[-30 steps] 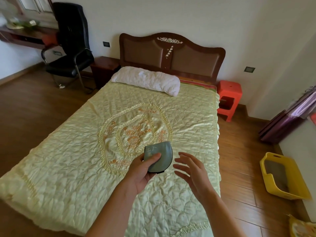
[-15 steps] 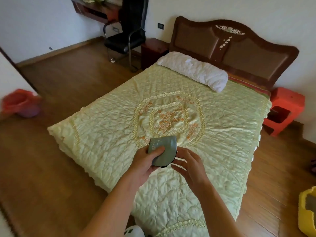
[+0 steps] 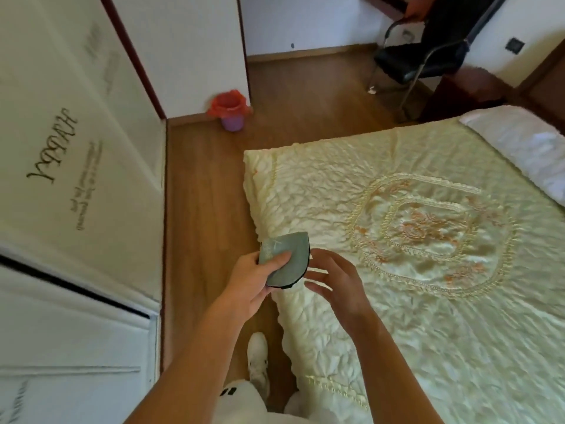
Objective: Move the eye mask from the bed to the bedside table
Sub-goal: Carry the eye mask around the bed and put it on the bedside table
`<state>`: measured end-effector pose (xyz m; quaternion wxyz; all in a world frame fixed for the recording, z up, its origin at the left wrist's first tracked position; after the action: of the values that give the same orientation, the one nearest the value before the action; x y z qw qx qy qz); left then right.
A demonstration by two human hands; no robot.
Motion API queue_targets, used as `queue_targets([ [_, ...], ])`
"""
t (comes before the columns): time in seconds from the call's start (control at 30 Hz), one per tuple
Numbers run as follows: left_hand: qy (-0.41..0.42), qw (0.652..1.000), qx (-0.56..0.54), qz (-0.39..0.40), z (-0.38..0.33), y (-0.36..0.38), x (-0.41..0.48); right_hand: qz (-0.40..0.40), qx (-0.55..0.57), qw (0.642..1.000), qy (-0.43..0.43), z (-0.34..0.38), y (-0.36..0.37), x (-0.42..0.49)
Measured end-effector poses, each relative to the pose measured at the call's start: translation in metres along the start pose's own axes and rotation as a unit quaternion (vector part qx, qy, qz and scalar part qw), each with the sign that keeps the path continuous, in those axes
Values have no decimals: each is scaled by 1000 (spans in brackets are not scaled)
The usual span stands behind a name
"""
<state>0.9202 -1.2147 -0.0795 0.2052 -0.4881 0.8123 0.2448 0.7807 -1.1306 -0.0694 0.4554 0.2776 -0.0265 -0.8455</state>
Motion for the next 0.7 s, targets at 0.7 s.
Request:
queue_targets([
  [0.7, 74, 974, -98, -191, -86, -264, 67, 164, -130, 976, 57, -38, 276, 148],
])
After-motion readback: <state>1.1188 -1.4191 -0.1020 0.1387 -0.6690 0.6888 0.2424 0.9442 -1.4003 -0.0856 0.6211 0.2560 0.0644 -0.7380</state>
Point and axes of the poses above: each hand's wrist, its own x-axis towards the middle knuckle, its own y-axis out of the palm, z = x × y, the point moved 10 cm from there along x, towards the middle knuckle, and after that the axes turned 9 degrees about x, right-handed, at the moved point
